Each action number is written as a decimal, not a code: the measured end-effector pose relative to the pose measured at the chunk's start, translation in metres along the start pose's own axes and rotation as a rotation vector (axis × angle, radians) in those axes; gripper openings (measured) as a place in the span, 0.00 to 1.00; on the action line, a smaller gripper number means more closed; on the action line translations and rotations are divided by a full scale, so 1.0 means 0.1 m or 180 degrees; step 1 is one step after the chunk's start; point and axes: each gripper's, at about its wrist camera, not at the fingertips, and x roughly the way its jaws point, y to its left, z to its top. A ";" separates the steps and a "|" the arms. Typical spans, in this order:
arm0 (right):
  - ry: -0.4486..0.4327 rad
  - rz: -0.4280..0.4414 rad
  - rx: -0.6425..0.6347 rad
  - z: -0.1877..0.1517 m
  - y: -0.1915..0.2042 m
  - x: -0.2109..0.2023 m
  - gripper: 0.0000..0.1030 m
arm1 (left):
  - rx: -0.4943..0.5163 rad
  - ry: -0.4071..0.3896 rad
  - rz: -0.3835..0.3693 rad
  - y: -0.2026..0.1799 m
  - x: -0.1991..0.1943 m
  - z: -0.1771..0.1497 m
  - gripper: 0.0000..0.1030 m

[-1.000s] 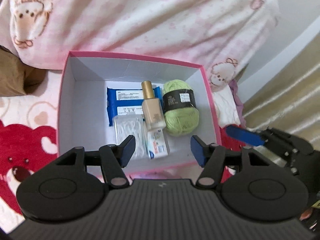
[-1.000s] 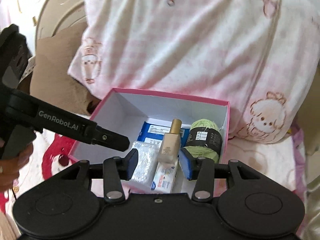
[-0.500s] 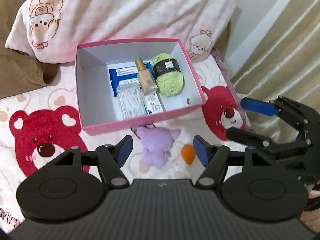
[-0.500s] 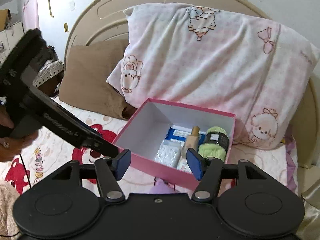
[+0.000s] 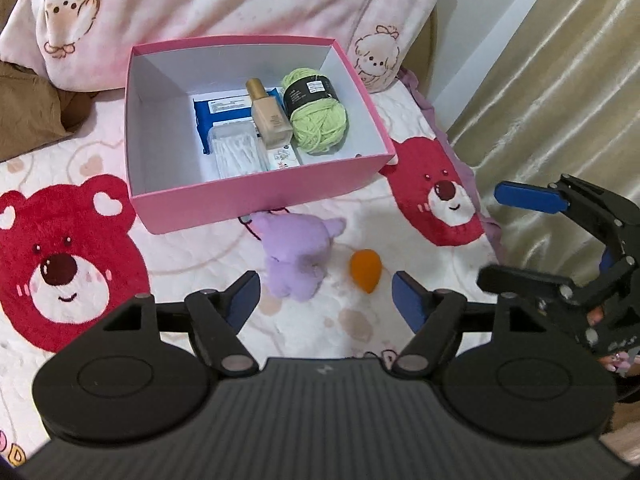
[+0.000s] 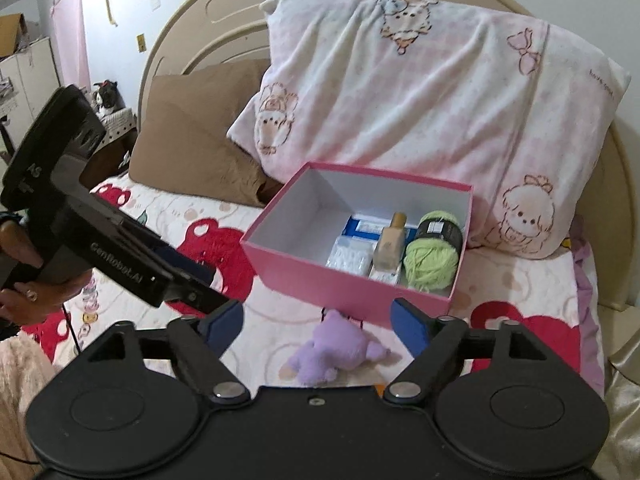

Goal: Organize objects
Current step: 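Move the left tool down to the purple plush toy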

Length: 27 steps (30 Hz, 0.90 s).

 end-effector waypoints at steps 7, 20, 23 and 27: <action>0.0006 -0.0004 0.0075 -0.32 0.03 0.23 0.88 | -0.0041 -0.0234 -0.0022 0.17 0.19 -0.23 0.75; 0.0213 -0.0020 -0.0039 -0.68 0.18 0.84 0.88 | -0.0070 -0.0552 0.0050 0.39 0.62 -0.48 0.85; 0.0288 -0.0022 -0.0001 -0.75 0.20 1.04 0.88 | -0.0125 -0.0654 -0.0006 0.43 0.75 -0.54 0.85; 0.0346 -0.0077 -0.0006 -0.84 0.21 1.29 0.88 | -0.0271 -0.0717 -0.0170 0.51 0.94 -0.61 0.84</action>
